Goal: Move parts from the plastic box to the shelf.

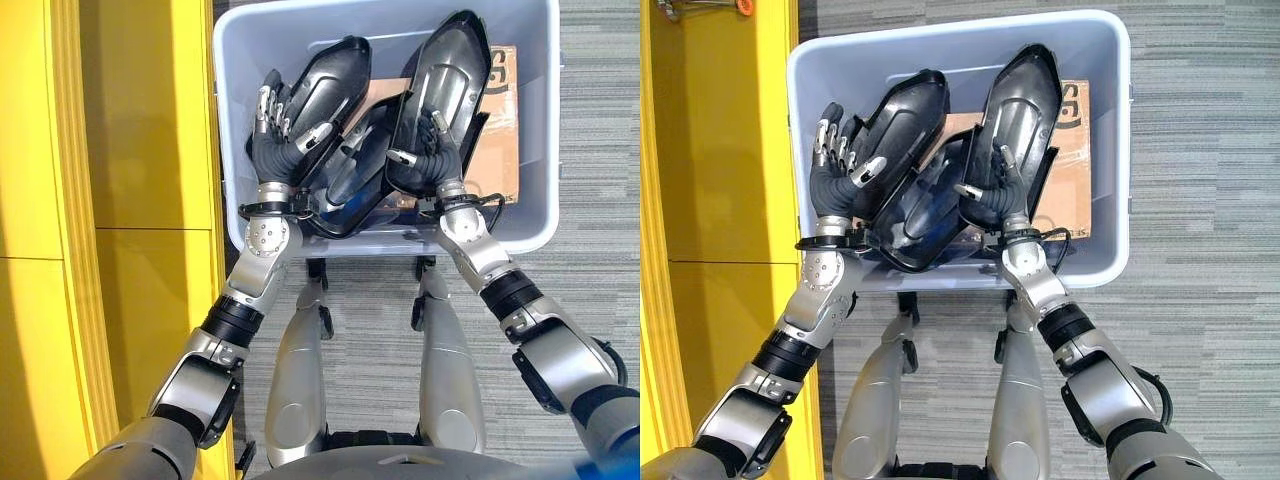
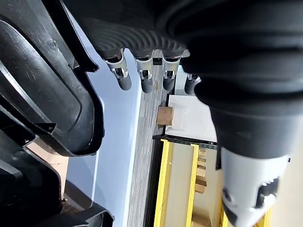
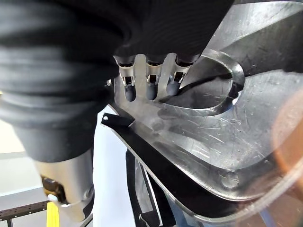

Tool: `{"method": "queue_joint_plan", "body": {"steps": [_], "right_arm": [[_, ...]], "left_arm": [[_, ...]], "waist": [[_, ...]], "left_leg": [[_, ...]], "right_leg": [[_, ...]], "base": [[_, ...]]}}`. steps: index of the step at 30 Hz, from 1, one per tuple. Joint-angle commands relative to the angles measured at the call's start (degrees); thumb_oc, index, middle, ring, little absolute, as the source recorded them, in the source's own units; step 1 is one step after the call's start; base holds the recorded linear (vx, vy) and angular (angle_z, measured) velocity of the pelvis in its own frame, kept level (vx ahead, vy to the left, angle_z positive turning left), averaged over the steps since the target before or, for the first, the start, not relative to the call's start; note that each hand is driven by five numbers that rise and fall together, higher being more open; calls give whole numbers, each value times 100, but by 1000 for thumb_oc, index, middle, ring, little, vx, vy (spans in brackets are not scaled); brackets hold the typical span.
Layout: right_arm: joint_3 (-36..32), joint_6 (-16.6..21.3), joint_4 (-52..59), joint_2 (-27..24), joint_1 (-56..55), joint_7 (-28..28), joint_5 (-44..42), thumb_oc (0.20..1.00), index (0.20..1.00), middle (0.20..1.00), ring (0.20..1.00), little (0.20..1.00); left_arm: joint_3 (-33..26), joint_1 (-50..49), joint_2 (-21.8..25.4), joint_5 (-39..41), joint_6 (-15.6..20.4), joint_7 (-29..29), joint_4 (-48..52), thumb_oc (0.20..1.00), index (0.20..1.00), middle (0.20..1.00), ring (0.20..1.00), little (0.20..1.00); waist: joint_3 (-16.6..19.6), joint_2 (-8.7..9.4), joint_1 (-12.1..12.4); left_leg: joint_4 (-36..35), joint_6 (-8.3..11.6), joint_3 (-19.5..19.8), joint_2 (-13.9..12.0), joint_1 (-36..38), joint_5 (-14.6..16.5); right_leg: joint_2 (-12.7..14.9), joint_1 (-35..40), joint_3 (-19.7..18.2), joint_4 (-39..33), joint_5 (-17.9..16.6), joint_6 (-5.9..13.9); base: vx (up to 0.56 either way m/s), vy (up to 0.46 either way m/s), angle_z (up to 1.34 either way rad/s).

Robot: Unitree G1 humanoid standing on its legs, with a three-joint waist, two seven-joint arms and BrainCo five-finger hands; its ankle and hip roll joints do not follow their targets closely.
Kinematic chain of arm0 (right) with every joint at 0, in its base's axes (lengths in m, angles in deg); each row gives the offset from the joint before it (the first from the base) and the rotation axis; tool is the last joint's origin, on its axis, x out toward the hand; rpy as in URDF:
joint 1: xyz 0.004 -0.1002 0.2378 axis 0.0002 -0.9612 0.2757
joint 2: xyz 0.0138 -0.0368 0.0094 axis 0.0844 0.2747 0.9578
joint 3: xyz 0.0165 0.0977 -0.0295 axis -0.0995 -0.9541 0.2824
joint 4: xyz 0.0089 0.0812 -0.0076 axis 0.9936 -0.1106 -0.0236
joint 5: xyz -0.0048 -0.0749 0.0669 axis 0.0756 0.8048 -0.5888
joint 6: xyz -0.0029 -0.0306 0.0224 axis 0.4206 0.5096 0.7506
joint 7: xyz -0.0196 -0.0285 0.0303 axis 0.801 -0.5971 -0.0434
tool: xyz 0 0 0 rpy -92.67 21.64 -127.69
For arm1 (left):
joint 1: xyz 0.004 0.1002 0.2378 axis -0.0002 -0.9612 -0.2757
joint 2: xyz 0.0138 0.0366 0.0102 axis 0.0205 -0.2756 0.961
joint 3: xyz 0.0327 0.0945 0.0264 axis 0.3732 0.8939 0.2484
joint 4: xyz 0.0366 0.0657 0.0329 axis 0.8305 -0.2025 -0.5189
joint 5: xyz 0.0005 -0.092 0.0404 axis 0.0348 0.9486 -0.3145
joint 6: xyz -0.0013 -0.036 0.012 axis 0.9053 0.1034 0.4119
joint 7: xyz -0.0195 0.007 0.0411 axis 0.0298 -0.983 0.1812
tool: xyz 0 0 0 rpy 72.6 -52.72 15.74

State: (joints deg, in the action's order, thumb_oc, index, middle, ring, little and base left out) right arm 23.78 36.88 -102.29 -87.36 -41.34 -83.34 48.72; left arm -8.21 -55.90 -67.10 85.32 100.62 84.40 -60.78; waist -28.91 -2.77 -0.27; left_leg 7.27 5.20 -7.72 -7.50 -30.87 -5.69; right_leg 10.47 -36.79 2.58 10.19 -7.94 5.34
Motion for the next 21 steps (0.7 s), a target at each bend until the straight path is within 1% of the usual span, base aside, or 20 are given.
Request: {"method": "queue_joint_plan", "body": {"steps": [1, 8, 9, 10, 11, 12, 14, 15, 21], "right_arm": [[-47, 149, 623, 163, -422, -15, 105, 1000, 1000, 1000, 1000, 1000], [-614, 339, 1801, -87, -902, -327, 382, 1000, 1000, 1000, 1000, 1000], [-873, 480, 2447, -152, -1115, -463, 585, 1000, 1000, 1000, 1000, 1000], [-990, 563, 2776, -148, -1234, -500, 636, 1000, 1000, 1000, 1000, 1000], [-993, 558, 2787, -147, -1245, -500, 639, 1000, 1000, 1000, 1000, 1000], [-1049, 646, 2954, -122, -1333, -464, 460, 1000, 1000, 1000, 1000, 1000], [-1136, 714, 3154, -103, -1446, -480, 391, 1000, 1000, 1000, 1000, 1000], [-1187, 749, 3305, -109, -1503, -499, 393, 1000, 1000, 1000, 1000, 1000], [-1331, 851, 3582, -115, -1633, -570, 447, 1000, 1000, 1000, 1000, 1000]], "left_arm": [[-29, 7, 76, -42, 221, 116, 390, 1000, 1000, 1000, 1000, 1000], [-114, -86, 63, -182, 141, 202, 372, 1000, 1000, 1000, 1000, 1000], [-153, -175, 85, -243, 117, 204, 432, 1000, 1000, 1000, 1000, 1000], [-151, -219, 96, -258, 98, 195, 466, 1000, 1000, 1000, 1000, 1000], [-148, -223, 96, -258, 97, 195, 467, 1000, 1000, 1000, 1000, 1000], [-145, -235, 135, -288, 73, 184, 476, 1000, 1000, 1000, 1000, 1000], [-160, -263, 154, -308, 49, 186, 475, 1000, 1000, 1000, 1000, 1000], [-179, -258, 156, -325, 39, 213, 475, 1000, 1000, 1000, 1000, 1000], [-273, -274, 222, -393, 55, 264, 512, 1000, 1000, 1000, 1000, 1000]], "waist": [[340, 115, 65], [392, 229, -73], [409, 266, -133], [431, 293, -168], [434, 295, -163], [459, 319, -198], [478, 329, -227], [472, 340, -251], [498, 354, -312]], "left_leg": [[255, 153, -12, 69, -219, 73], [215, 155, -59, 38, -148, 70], [230, 166, -90, 7, -83, 123], [238, 168, -114, -11, -59, 144], [238, 168, -118, -11, -56, 145], [242, 166, -137, -18, -56, 135], [254, 170, -146, -28, -45, 148], [275, 181, -155, -41, -7, 191], [288, 183, -167, -46, -13, 184]], "right_leg": [[193, 180, 48, 138, 132, 343], [155, 215, 5, 85, 99, 350], [137, 263, -11, 95, 131, 357], [127, 266, -29, 106, 141, 359], [127, 266, -32, 107, 142, 360], [120, 253, -49, 110, 124, 355], [111, 253, -69, 127, 139, 353], [109, 283, -64, 143, 172, 357], [93, 267, -89, 152, 164, 353]], "base": [[0, 0, 0], [0, 0, 0], [34, 9, -3], [39, 11, -6], [9, 10, -18], [2, 6, -18], [21, -3, -9], [0, 0, 0], [0, 0, 0]]}}
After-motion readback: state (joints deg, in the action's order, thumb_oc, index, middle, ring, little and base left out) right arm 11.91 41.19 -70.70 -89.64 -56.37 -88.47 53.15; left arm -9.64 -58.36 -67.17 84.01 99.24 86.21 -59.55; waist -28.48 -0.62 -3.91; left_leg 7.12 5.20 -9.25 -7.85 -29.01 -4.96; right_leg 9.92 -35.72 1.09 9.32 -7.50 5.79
